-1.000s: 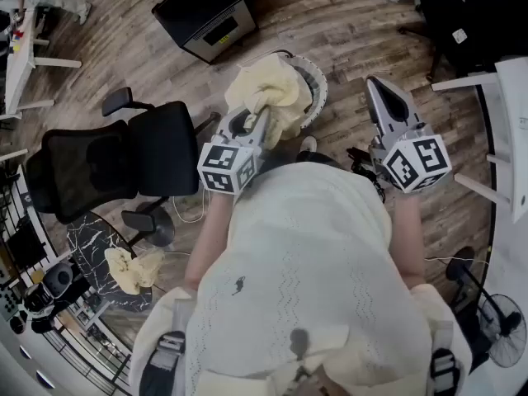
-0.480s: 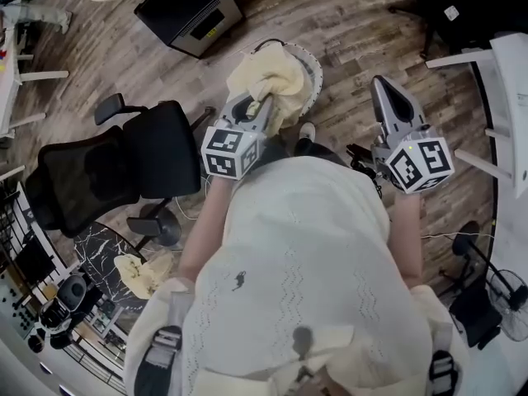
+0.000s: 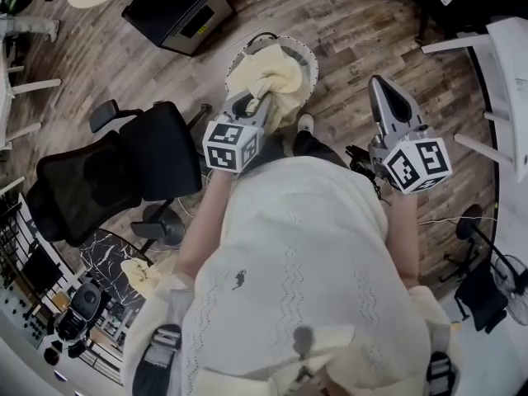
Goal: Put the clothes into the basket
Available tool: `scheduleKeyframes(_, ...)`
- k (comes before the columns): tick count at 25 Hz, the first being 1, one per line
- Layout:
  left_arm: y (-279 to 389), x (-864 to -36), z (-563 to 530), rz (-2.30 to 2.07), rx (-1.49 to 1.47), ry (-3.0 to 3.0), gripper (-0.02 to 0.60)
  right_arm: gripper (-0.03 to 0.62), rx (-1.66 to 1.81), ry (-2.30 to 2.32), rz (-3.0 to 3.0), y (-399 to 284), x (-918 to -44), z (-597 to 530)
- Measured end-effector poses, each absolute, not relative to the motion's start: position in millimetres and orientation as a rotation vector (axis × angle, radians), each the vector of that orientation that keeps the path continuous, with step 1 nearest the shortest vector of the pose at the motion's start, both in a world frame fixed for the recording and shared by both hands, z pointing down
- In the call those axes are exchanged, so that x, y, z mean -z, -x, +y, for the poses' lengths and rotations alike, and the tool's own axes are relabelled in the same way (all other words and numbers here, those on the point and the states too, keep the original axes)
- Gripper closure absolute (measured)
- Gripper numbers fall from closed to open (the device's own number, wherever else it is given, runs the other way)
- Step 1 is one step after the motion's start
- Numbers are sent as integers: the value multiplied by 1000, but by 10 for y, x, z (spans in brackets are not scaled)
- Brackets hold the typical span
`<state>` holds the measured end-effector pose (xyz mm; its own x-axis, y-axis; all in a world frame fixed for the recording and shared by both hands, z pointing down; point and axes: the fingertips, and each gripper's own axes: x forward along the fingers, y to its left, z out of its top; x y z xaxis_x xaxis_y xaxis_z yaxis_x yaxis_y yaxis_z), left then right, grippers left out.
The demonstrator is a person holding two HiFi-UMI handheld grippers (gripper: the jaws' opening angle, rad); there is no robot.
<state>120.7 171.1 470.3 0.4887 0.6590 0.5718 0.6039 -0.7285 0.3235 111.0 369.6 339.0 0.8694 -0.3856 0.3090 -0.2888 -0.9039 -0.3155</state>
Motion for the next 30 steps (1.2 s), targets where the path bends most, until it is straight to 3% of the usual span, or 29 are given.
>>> scheduleKeyframes(30,-1758,-6004,1913,1258,-1373,-2566,488,586,682,2733,281,-1285,-3995,3876)
